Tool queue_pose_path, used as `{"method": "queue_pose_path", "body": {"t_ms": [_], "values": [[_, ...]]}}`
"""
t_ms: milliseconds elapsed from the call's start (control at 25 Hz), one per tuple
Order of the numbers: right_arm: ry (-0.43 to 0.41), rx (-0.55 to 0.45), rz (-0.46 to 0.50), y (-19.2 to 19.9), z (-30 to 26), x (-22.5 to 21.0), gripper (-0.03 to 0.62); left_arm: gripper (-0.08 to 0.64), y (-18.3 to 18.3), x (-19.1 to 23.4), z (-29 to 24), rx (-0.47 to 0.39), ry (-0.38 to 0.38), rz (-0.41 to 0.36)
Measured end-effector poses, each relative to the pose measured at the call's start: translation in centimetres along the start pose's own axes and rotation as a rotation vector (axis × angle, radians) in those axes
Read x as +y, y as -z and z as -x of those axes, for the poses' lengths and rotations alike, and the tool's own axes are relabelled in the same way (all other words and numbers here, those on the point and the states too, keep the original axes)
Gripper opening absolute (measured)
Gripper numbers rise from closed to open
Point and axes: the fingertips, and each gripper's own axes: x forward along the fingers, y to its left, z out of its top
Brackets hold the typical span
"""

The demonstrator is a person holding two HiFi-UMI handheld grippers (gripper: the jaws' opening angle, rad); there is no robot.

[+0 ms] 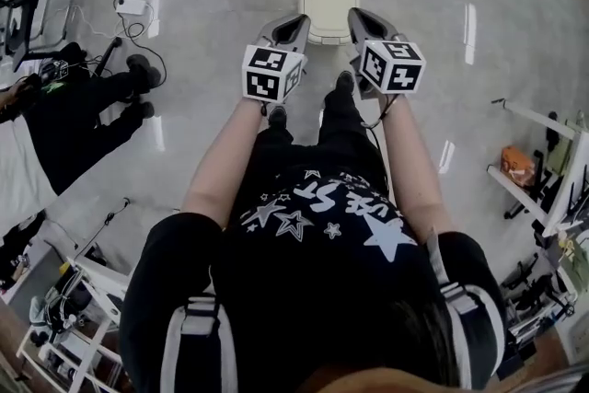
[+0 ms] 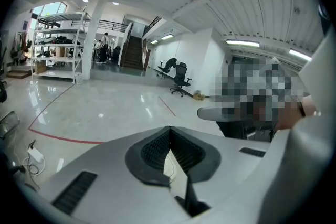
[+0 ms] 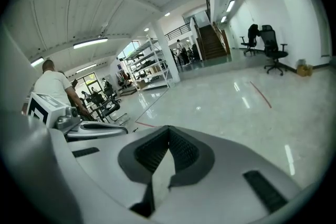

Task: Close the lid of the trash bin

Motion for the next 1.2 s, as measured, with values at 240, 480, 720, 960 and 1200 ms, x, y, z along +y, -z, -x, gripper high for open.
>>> {"method": "queue_pose_path", "body": {"t_ms": [240, 480, 720, 960, 1200], "values": [[0.04, -0.145, 0.034, -2.5, 3.6, 4.4, 0.006, 0.011, -2.9, -1.0, 5.4, -0.089, 0.048, -0.015], [0.088, -0.219, 0.038, -2.5, 5.7, 8.6, 0.006, 0.011, -4.1, -0.6, 9.5, -0.139, 0.101, -0.038], [0.14, -0.237, 0.055, -1.3, 7.7, 11.3, 0.006, 0.011, -5.7, -0.6, 12.4, -0.186, 0.174, -0.052], [0.205, -0.303, 0.07, -1.9, 11.4, 12.0, 0.006, 0.011, -7.4, -2.8, 14.3, -0.244, 0.253, -0.078], [0.217, -0.318, 0.082, -1.7, 13.9, 12.3, 0.006, 0.011, -8.1, -5.1, 15.5, -0.277, 0.282, -0.078]]}}
